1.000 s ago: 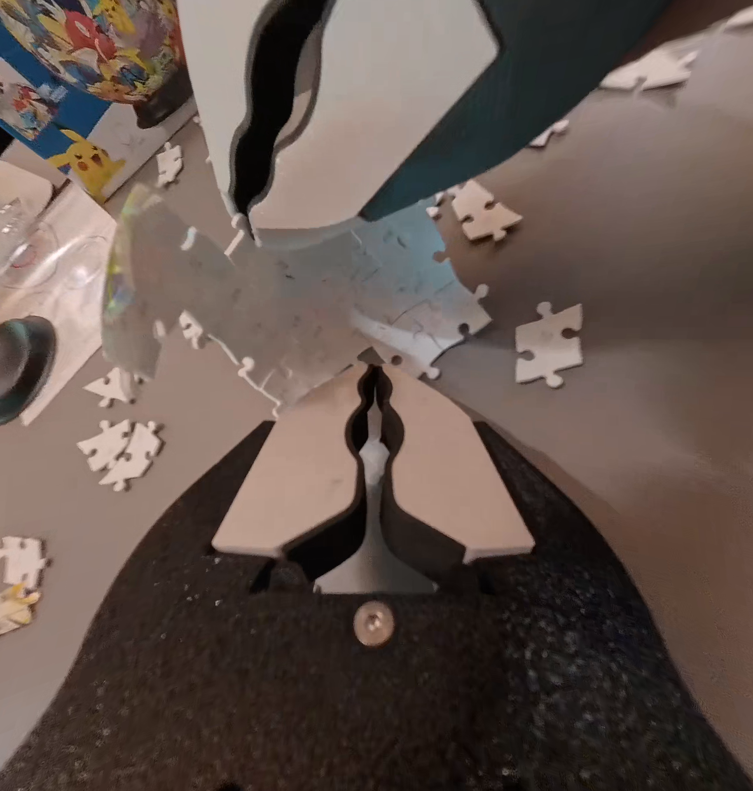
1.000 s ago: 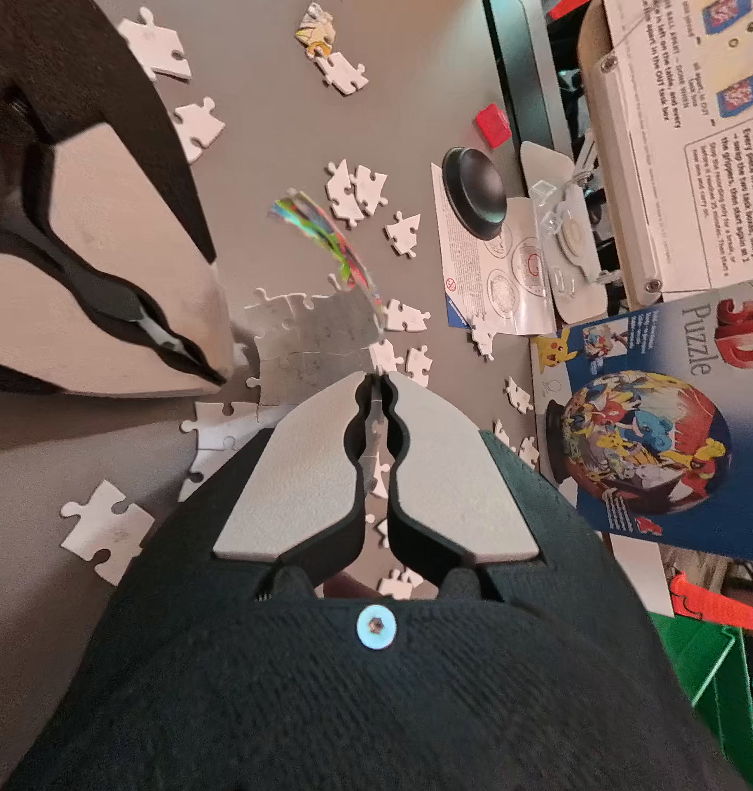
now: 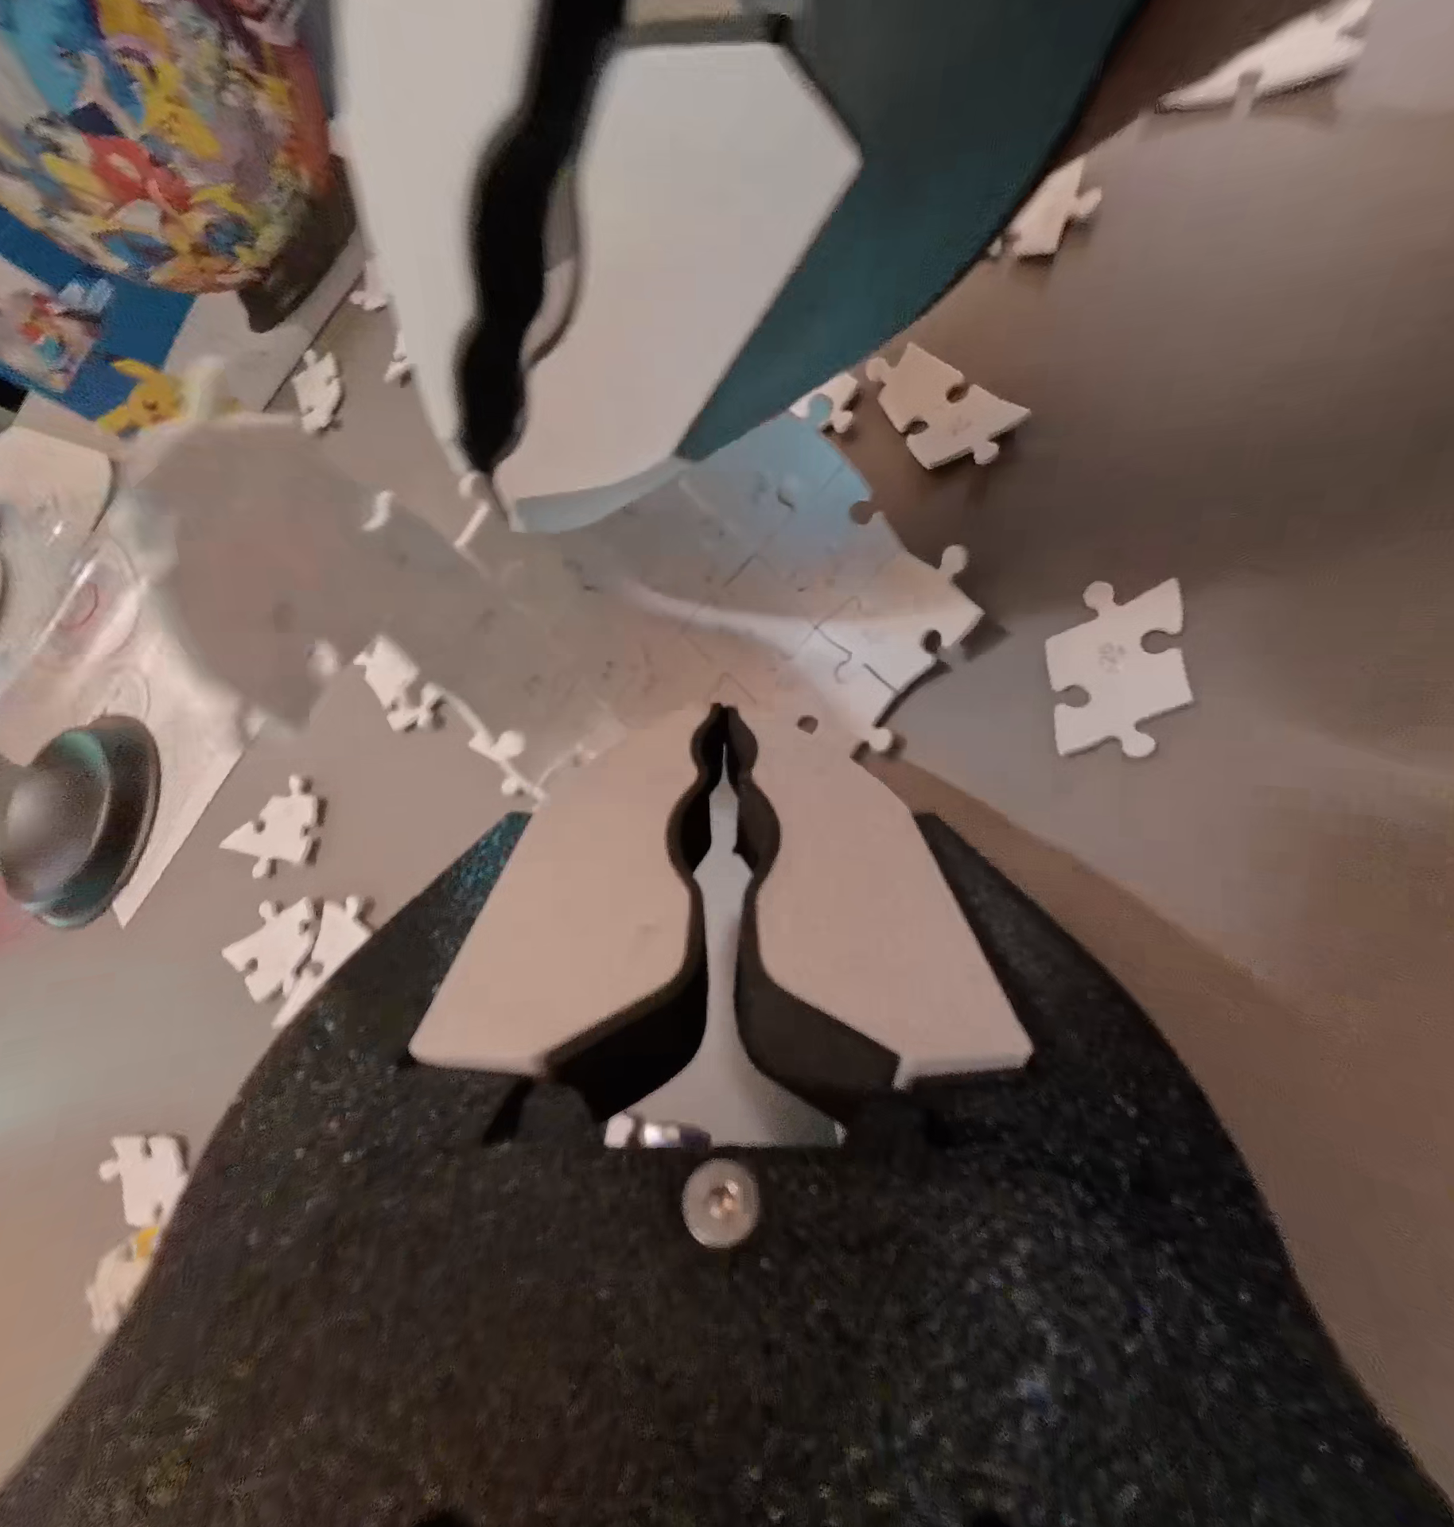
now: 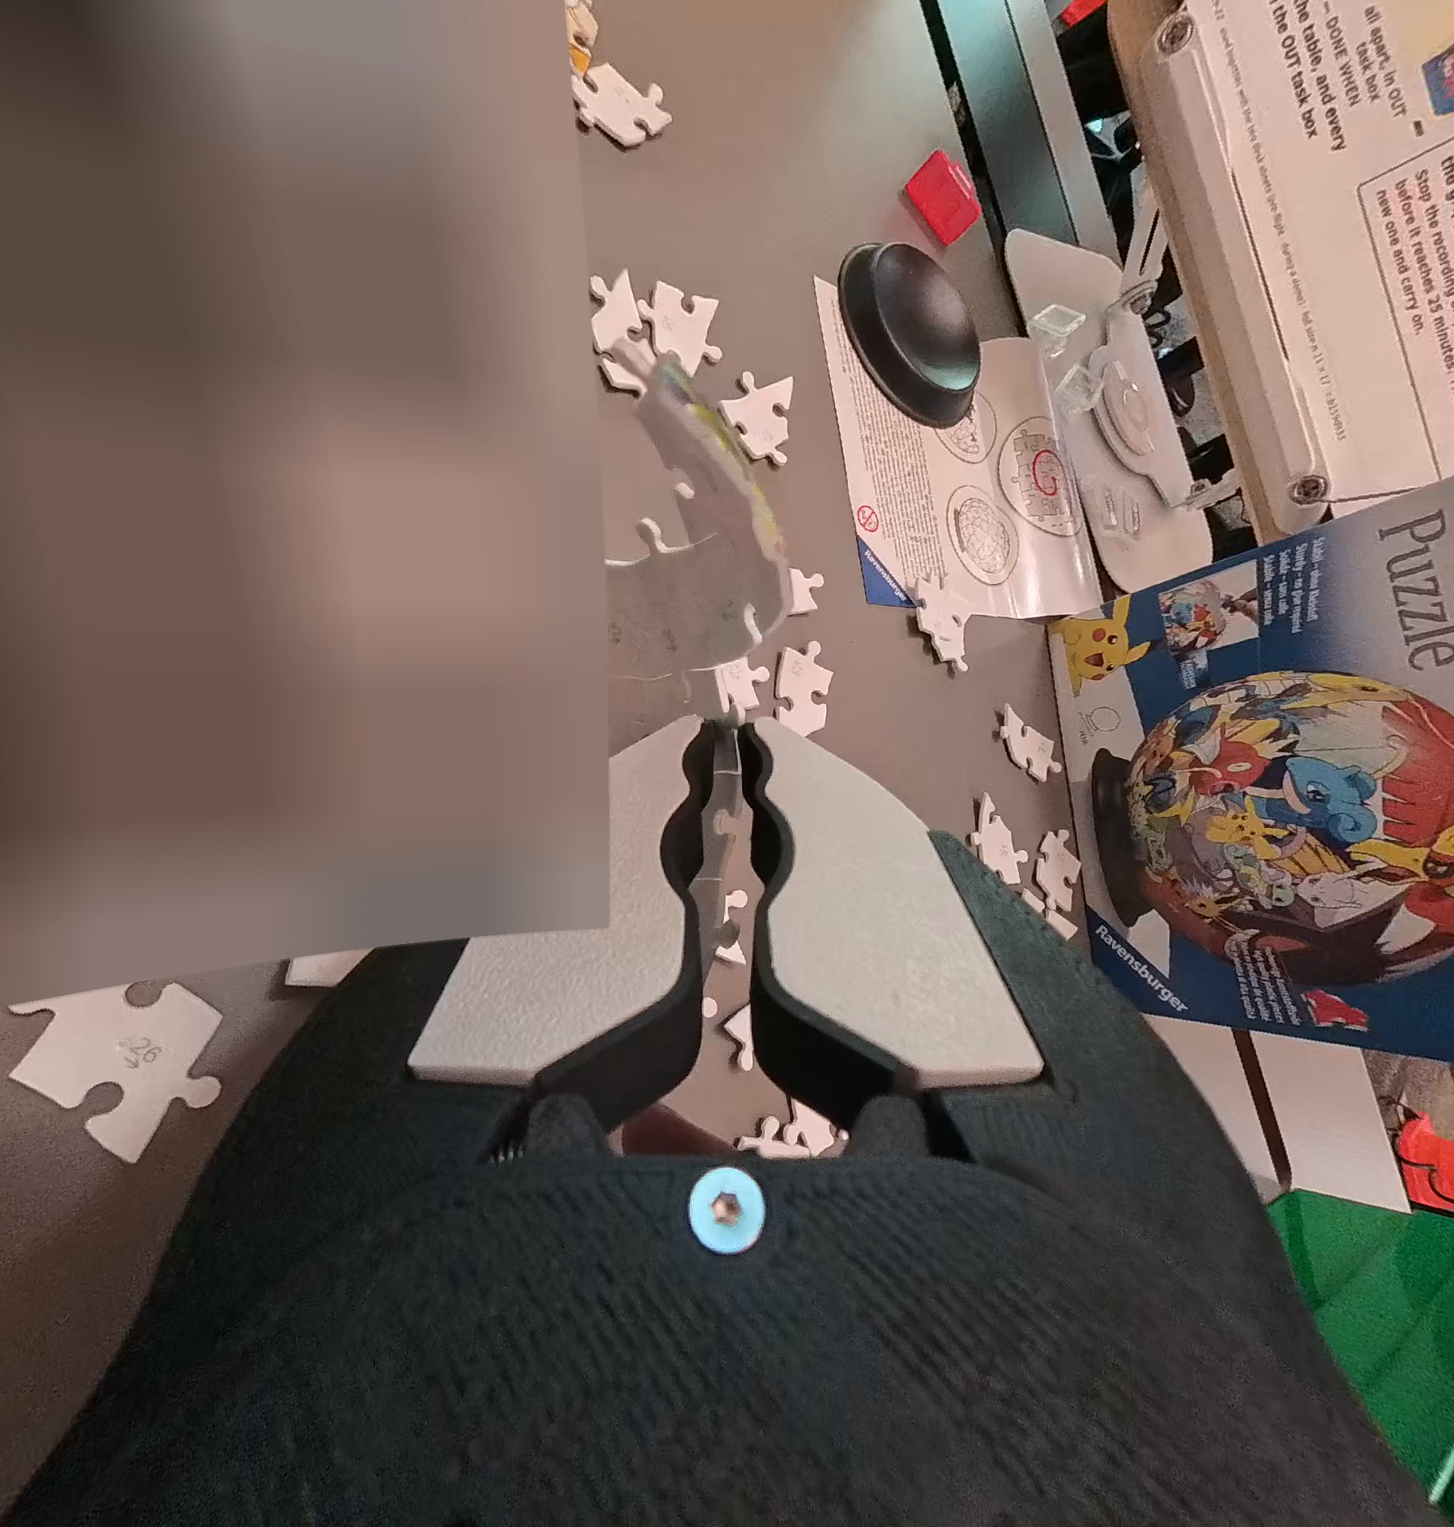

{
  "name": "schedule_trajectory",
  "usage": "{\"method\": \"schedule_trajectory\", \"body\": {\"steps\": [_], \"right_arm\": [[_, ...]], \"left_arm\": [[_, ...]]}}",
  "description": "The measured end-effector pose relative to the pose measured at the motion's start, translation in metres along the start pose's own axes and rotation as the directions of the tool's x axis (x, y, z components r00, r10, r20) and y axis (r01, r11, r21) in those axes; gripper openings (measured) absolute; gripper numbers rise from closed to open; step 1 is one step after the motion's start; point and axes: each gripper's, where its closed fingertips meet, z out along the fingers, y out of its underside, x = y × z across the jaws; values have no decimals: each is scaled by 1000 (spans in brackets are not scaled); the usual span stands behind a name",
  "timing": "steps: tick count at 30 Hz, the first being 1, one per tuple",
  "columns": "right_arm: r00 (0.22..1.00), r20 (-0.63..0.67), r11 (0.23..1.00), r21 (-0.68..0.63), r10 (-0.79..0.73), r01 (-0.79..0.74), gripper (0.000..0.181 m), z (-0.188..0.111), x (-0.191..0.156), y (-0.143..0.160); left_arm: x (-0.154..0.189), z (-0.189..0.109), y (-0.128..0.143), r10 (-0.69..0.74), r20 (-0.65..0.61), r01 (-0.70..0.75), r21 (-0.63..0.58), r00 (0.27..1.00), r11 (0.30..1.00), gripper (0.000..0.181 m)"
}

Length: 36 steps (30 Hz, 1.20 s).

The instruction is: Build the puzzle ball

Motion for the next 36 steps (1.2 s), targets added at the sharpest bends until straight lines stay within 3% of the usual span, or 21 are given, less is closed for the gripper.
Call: {"method": "schedule_trajectory", "body": {"steps": [3,7,11,16,26,33,36], "right_arm": [[1000,-10,1000,-5,-18,18,6,0,-1,-2],[999,-15,999,-8,-41,41,6,0,-2,-6],[999,-15,999,-11,-49,49,6,0,-4,-7],[998,-15,998,-19,-54,53,6,-1,-4,-6],[999,-10,999,-13,-52,52,6,-1,-4,-6],[999,-7,999,-11,-51,51,6,-2,-4,-6],[999,-8,999,-12,-53,53,6,-2,-4,-6]], "left_arm": [[0,-18,14,-101,-46,99,-29,994,995,0],[13,-29,46,-177,-106,159,-163,978,974,38],[19,-33,49,-105,-130,89,-129,986,988,35],[25,-30,47,-136,-181,111,-144,974,983,40],[20,-31,48,-201,-141,181,-144,969,973,38],[28,-39,43,-67,-268,44,-89,961,995,60],[34,-38,45,-74,-354,41,-102,932,994,59]]}}
